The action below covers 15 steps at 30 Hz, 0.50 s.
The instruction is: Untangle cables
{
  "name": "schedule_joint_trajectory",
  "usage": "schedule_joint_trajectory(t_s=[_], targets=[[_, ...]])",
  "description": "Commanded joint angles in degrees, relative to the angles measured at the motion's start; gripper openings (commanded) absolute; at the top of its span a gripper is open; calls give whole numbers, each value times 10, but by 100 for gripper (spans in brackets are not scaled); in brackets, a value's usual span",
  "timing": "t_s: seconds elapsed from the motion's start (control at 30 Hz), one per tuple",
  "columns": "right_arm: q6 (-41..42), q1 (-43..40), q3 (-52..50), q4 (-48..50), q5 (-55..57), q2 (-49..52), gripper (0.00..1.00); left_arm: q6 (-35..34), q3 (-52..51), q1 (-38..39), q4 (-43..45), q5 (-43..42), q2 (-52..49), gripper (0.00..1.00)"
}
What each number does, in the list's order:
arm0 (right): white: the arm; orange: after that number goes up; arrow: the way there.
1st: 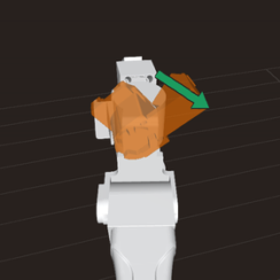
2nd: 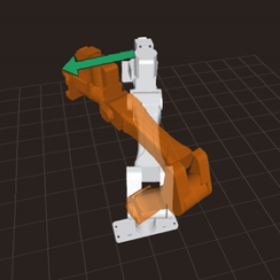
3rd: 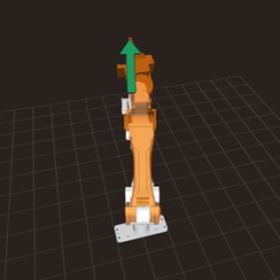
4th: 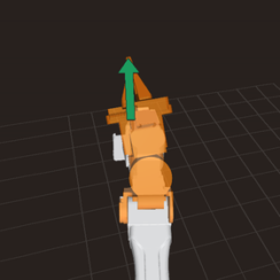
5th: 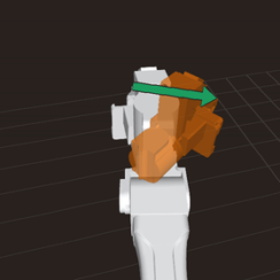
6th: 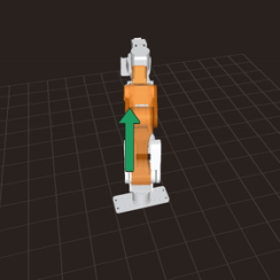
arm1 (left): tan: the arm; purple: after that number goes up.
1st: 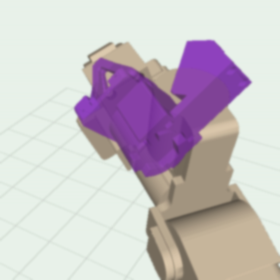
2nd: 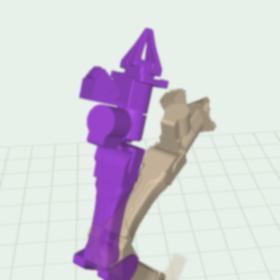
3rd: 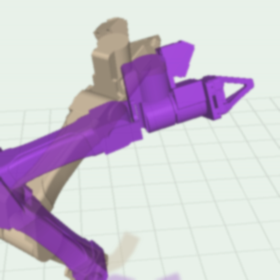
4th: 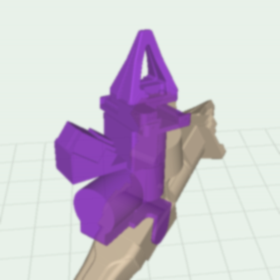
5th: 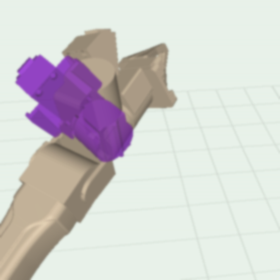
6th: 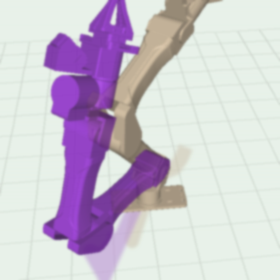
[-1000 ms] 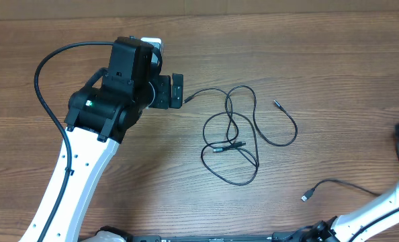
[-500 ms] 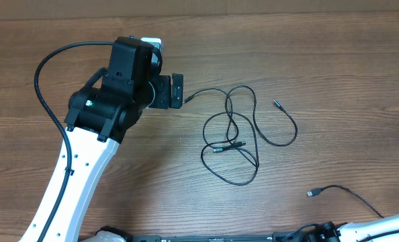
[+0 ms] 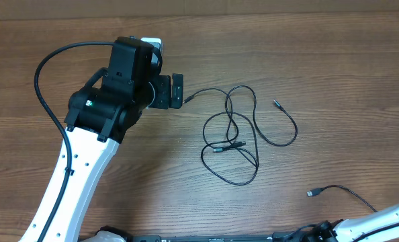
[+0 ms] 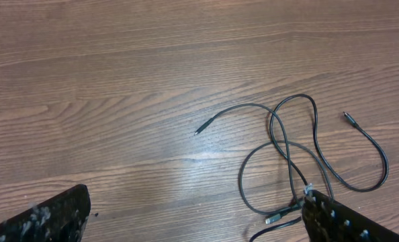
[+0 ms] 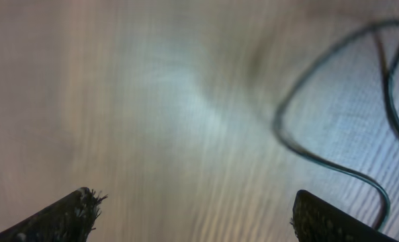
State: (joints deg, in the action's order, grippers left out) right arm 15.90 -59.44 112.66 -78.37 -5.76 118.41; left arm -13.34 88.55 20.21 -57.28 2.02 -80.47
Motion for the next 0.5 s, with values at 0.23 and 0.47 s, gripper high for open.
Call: schedule_joint_trajectory(t_s=[0.23, 0.47], targets=[[-131, 265, 21, -86, -68, -136, 92, 9, 8, 1, 1, 5, 11, 99], [-154, 445, 21, -121, -68, -136, 100, 9, 8, 1, 1, 5, 11, 100]])
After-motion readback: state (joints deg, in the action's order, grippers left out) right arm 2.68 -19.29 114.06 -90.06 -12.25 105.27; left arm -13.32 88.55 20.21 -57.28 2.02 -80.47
